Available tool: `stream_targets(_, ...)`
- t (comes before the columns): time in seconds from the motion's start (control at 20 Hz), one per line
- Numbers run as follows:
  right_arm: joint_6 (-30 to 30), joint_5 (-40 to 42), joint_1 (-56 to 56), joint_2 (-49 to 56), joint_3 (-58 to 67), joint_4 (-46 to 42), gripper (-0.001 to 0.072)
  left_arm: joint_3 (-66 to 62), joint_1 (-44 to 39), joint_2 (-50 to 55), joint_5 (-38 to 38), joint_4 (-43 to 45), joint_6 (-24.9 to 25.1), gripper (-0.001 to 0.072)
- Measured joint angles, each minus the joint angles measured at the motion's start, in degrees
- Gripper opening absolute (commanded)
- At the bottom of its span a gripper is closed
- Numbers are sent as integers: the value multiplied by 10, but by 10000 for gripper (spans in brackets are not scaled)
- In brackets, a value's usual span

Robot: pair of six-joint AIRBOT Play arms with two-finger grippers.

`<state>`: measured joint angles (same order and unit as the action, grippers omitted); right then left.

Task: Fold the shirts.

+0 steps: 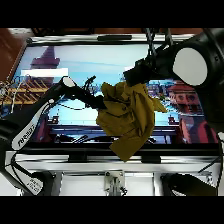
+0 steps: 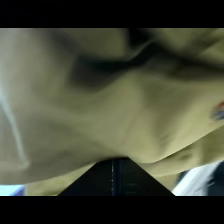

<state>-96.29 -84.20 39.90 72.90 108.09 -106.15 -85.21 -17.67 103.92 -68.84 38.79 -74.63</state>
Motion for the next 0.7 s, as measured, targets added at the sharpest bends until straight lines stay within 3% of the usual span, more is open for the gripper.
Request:
stream_targets(0.2,23,77,0,-7,2,-43,71,-33,43,-64,4,-37,-2,51)
stream_targets(0.25,24,101,0,-12,2,-58,71,-41,58,-89,5,-43,-3,100)
stream_targets(0.3,24,125,0,-16,3,-71,71,-47,73,-112,5,-46,-4,433)
stream_targets(0.35,24,144,0,-20,4,-81,71,-50,86,-132,4,-42,-7,720)
stream_targets(0.55,19,161,0,-26,4,-90,71,-28,90,-159,-16,49,-60,720)
stream_targets(0.7,17,142,0,-27,4,-76,71,38,67,-145,15,95,-103,720)
